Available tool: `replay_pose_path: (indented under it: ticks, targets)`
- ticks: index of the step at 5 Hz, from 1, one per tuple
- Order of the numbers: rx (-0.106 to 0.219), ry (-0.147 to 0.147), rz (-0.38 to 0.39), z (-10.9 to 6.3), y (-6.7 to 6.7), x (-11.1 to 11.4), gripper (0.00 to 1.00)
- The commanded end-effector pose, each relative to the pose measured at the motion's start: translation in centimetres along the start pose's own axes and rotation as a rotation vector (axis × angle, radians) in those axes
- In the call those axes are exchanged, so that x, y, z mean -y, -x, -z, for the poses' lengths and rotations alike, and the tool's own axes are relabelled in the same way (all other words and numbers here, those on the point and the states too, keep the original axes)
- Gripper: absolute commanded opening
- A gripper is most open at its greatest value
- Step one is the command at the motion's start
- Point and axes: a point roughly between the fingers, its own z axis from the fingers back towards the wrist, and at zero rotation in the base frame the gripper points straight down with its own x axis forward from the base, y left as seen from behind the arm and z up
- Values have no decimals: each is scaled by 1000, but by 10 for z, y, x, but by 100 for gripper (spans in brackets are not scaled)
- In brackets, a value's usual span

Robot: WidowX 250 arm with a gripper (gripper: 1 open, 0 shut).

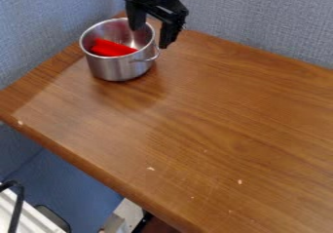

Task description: Move the red object from the metal pot to the table

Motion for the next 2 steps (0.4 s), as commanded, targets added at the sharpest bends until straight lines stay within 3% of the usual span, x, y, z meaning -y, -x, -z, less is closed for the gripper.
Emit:
replay_pose_path:
  ticks: [1,2]
  targets:
    - [-5,-26,-24,1,5,-12,100]
    - [-32,-35,-23,13,7,-13,100]
